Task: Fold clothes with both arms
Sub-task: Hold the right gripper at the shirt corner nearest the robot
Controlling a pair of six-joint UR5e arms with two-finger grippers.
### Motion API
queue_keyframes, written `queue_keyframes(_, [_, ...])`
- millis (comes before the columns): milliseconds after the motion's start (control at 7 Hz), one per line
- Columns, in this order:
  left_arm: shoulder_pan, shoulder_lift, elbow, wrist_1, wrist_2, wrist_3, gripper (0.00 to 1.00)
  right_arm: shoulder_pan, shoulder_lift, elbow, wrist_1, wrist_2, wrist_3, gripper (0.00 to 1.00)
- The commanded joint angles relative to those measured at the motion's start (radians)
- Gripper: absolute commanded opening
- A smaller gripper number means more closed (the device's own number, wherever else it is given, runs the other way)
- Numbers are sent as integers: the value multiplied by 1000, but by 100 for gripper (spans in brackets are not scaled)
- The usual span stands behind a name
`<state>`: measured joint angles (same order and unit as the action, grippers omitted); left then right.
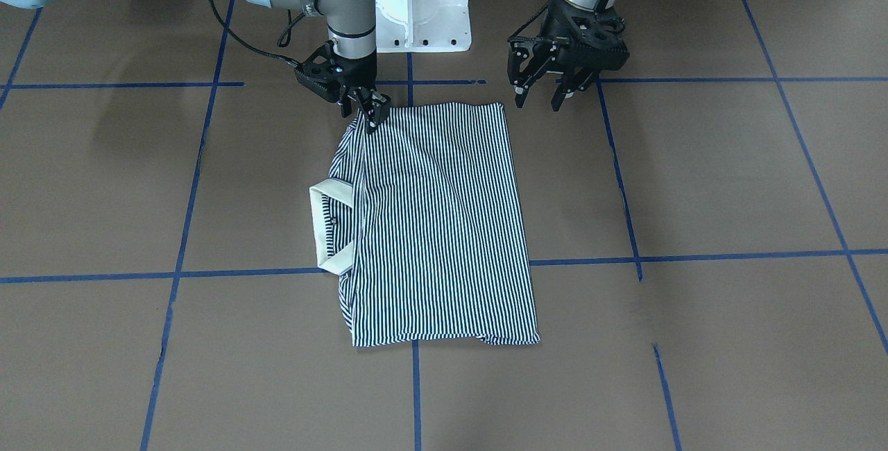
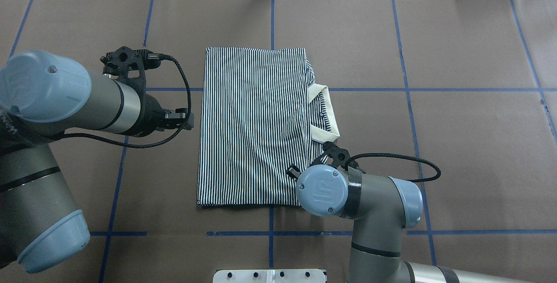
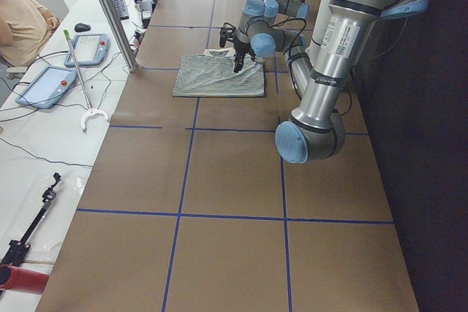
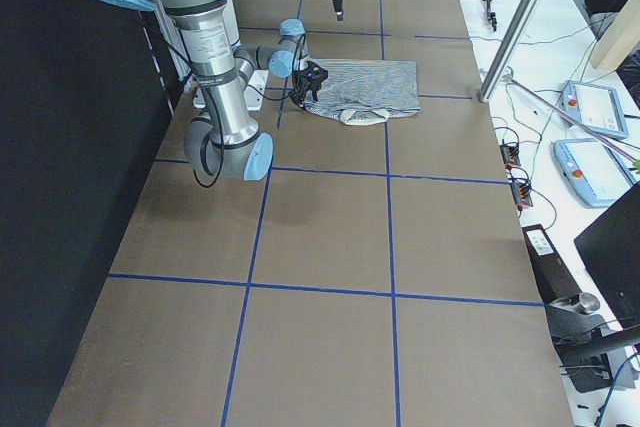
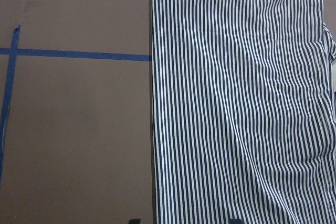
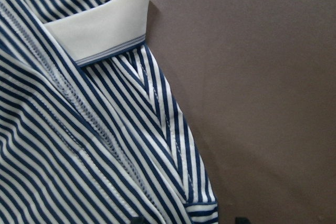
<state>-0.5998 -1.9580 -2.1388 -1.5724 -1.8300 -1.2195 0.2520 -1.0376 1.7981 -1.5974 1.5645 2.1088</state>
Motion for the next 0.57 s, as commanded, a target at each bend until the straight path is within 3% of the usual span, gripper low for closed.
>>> queue_keyframes(0, [0, 1, -1, 0, 0, 0, 64, -3, -1, -14, 7, 0, -1, 62])
queue_keyframes(143, [0, 1, -1, 0, 0, 0, 64, -3, 1, -14, 7, 0, -1, 54])
queue_keyframes(429, [-2, 1, -4, 0, 0, 0, 64, -2, 1, -11, 7, 5, -6, 0])
